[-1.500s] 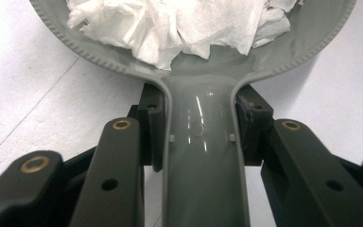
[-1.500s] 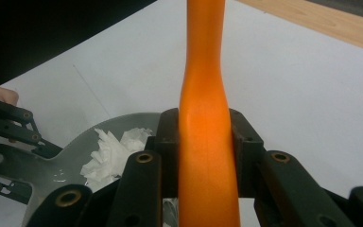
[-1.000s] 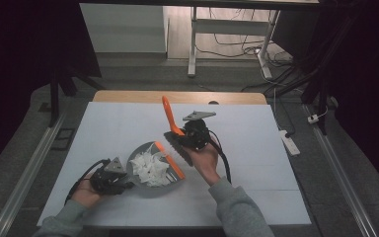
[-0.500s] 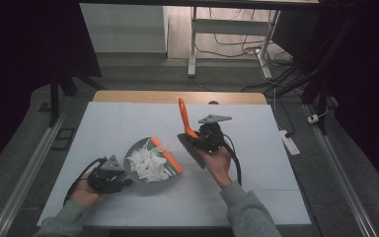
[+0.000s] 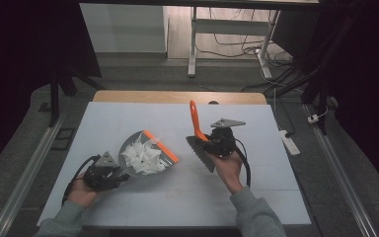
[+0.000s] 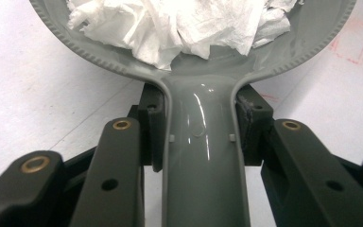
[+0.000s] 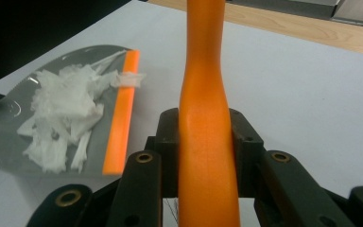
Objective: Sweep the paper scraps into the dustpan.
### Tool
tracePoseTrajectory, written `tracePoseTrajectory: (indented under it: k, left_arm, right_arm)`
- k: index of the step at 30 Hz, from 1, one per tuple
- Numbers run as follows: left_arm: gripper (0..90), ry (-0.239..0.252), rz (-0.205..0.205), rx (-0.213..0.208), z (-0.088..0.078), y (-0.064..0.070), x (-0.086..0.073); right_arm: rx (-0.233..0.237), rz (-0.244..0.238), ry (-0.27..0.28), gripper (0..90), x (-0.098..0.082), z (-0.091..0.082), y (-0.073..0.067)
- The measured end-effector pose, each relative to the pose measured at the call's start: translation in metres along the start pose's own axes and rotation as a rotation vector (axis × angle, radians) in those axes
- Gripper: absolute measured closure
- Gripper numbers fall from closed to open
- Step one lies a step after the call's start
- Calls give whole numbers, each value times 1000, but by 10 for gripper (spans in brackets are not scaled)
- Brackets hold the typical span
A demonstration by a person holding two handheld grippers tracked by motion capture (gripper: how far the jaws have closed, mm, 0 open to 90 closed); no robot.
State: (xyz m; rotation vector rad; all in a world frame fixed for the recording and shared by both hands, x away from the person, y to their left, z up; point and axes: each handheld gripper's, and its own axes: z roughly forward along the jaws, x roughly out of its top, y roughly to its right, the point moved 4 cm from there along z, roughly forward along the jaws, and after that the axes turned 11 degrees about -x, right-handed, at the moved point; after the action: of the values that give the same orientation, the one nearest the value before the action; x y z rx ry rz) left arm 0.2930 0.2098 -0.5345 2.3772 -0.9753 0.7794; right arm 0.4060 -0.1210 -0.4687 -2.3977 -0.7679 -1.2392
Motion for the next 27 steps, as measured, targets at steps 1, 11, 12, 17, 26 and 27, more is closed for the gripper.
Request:
tracePoseTrajectory:
  k: [1,11,12,17,26,27]
  left_arm:
    - [620,4,-6,2,-1,0,0]
    - [620,33,-35,25,-6,0,2]
    - [620,37,-39,29,-7,0,2]
    - [620,60,-76,55,-11,-1,4]
    - [620,99,-164,105,-14,-3,5]
    - [620,100,-167,109,-14,-3,5]
  right_arm:
    - [-2,1,0,704,-2,-2,2]
    - [-5,-2,4,705,-16,-19,20]
    - [-4,-3,3,705,-17,-21,21]
    - [7,-23,2,705,-25,-32,26]
    - [35,-24,10,705,-32,-52,37]
    - [38,-26,9,705,-33,-54,38]
